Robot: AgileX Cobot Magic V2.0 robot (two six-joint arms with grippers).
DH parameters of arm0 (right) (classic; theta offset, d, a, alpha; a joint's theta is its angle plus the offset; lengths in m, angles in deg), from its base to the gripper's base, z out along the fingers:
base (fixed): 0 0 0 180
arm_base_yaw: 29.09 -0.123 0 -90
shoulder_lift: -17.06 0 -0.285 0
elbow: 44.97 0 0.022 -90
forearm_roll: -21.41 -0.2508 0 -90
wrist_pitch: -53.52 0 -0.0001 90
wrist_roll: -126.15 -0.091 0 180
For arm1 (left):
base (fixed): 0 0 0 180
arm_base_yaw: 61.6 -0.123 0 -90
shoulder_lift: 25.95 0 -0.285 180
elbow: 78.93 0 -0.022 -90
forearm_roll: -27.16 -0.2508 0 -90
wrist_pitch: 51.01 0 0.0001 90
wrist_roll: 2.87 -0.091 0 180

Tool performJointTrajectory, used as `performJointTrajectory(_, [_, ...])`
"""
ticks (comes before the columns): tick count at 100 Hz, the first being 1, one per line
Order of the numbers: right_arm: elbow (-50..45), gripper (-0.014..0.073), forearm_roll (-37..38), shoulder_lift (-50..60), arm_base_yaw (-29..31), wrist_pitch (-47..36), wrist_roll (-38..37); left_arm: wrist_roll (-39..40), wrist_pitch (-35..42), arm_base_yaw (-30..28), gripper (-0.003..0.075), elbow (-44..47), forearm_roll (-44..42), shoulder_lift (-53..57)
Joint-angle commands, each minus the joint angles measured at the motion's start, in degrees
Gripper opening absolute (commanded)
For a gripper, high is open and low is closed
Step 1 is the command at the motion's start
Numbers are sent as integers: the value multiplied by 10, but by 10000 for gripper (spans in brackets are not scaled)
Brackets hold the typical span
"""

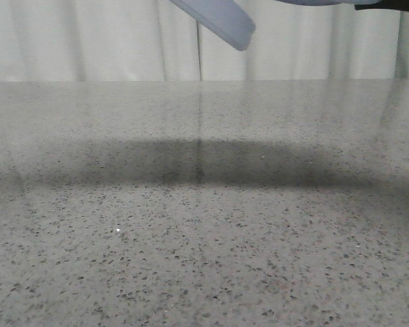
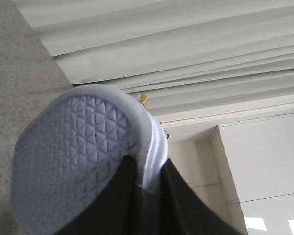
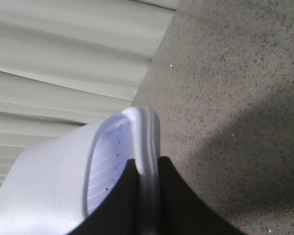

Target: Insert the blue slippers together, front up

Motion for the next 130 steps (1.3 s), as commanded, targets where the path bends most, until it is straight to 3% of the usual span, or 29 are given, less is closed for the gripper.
performJointTrajectory(1, [25, -99, 29, 1, -17, -58, 3, 3, -85, 17, 16, -15, 18, 1])
performJointTrajectory(20, [25, -99, 41, 1, -11, -62, 36, 3, -54, 17, 16, -15, 13, 2])
performJointTrajectory(42, [25, -81, 41, 10, -11, -61, 162, 3, -36, 17, 16, 0, -3, 2])
performJointTrajectory(56, [25, 48, 41, 19, -11, -61, 202, 3, -22, 16, 16, 31, -2, 2])
performJointTrajectory(75, [25, 338, 41, 21, 10, -40, 219, 3, -14, 16, 16, 60, 5, 2])
performJointTrajectory(87, [25, 461, 41, 21, 26, -20, 258, -1, -5, 16, 16, 60, 4, 2])
performJointTrajectory(97, [25, 498, 41, 25, 39, -5, 272, -1, 0, 16, 16, 60, 4, 2])
performJointTrajectory(130, [25, 499, 41, 98, 89, -25, 354, -2, 19, 16, 16, 67, 1, 2])
